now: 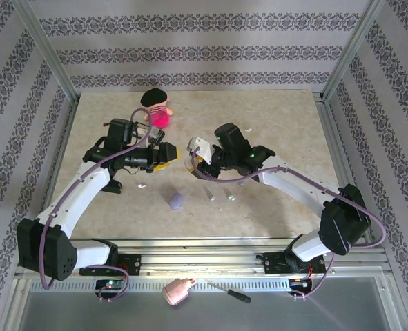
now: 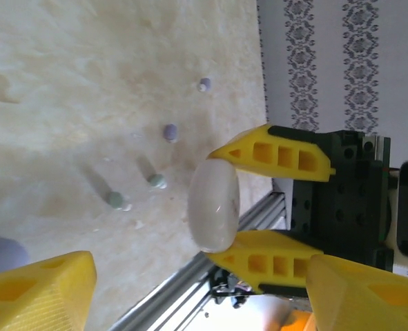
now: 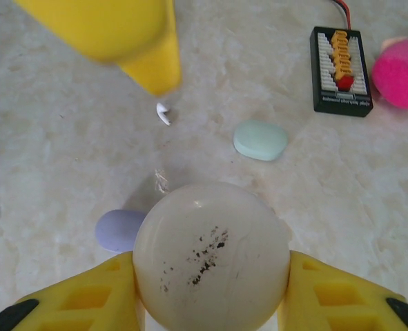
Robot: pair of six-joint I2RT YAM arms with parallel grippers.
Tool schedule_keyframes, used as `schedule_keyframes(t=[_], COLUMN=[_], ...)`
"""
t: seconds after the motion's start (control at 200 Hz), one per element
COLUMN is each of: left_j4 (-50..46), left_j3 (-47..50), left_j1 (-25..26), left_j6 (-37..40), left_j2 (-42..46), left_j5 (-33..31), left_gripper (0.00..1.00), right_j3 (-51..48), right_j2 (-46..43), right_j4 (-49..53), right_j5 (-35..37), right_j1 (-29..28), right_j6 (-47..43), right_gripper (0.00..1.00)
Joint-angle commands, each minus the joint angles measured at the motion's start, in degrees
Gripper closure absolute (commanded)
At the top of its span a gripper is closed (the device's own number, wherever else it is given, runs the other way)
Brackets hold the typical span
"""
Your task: Insert the wireless bluetooth earbuds into the charging case
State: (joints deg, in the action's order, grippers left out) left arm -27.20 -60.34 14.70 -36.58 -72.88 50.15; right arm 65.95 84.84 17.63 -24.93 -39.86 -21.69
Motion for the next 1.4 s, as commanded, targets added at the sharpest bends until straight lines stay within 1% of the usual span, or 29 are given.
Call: schedule_keyframes(t=[0.0,0.07,0.125,0.2,0.29,0.415,0.465,0.63,0.71,0.809,0.869,0.899,0.954,0.979,1.069,1.129,1.199,1.259,1.344,1.394], left_j4=[10.9,15.7,17.5,17.7,17.2,17.7,18.5,20.6,21.7,21.9,22.4,22.7,23.1,23.4,25.4,28.2,31.1,33.0,36.9,38.5], left_j3=[1.1,2.6,3.3,3.3,3.7,4.7,5.1,5.1,5.2,5.0,5.1,5.2,5.4,5.6,6.4,7.5,8.5,8.4,8.7,9.1], left_j1=[2.2,2.4,2.5,3.3,4.4,6.3,7.0,8.6,8.8,8.8,8.8,8.8,8.8,8.8,8.8,8.7,8.7,8.7,8.7,8.7], left_j6=[-9.1,-13.0,-14.6,-14.9,-15.3,-16.3,-16.8,-17.7,-17.8,-17.7,-17.7,-17.6,-17.1,-16.5,-13.3,-10.1,-6.0,-2.7,3.8,7.9], left_j2=[-0.2,-0.2,-0.2,-0.3,-0.3,-0.5,-0.7,-1.3,-1.4,-1.4,-1.2,-1.1,-0.7,-0.5,0.9,2.2,3.7,4.8,6.2,7.2], left_j5=[3.2,3.7,3.6,3.7,3.6,3.6,3.6,3.7,3.4,3.0,3.0,2.9,2.9,2.8,1.8,1.3,0.8,1.1,2.8,3.0], left_gripper=[0.25,0.30,0.33,0.34,0.37,0.39,0.41,0.55,0.66,0.75,0.83,0.88,0.92,0.93,0.96,0.97,0.94,0.94,0.93,0.94], right_j3=[1.1,0.9,0.8,0.5,0.1,-0.5,-0.6,-0.6,-0.6,-0.6,-0.7,-0.7,-0.6,-0.6,-0.9,-1.7,-3.2,-4.4,-5.0,-5.1], right_j2=[-2.2,-2.6,-3.0,-3.4,-3.7,-4.4,-4.6,-4.6,-4.6,-4.9,-5.1,-5.2,-5.4,-5.6,-6.9,-8.7,-11.3,-13.4,-15.7,-17.2], right_j4=[0.1,-0.1,-0.2,-0.9,-1.8,-3.1,-3.5,-3.8,-3.7,-3.4,-3.3,-3.2,-3.1,-3.0,-2.6,-2.3,-2.8,-3.9,-4.3,-4.9], right_j5=[-3.2,-3.8,-4.0,-4.3,-5.2,-6.2,-6.5,-6.9,-7.3,-7.4,-7.1,-7.2,-7.1,-7.1,-8.4,-10.4,-13.9,-16.9,-21.6,-23.8], right_j1=[0.6,0.7,0.7,0.7,1.2,1.6,1.6,1.8,1.8,1.8,1.8,1.8,1.8,1.8,2.2,2.7,3.8,4.9,6.1,7.1], right_j6=[-1.4,-1.3,-1.3,-0.8,-0.1,1.1,1.3,1.6,1.7,1.6,1.6,1.6,1.5,1.5,1.8,2.4,3.4,4.9,7.7,11.0], right_gripper=[0.60,0.60,0.60,0.60,0.60,0.60,0.60,0.60,0.60,0.60,0.59,0.59,0.56,0.53,0.34,0.27,0.23,0.22,0.21,0.21])
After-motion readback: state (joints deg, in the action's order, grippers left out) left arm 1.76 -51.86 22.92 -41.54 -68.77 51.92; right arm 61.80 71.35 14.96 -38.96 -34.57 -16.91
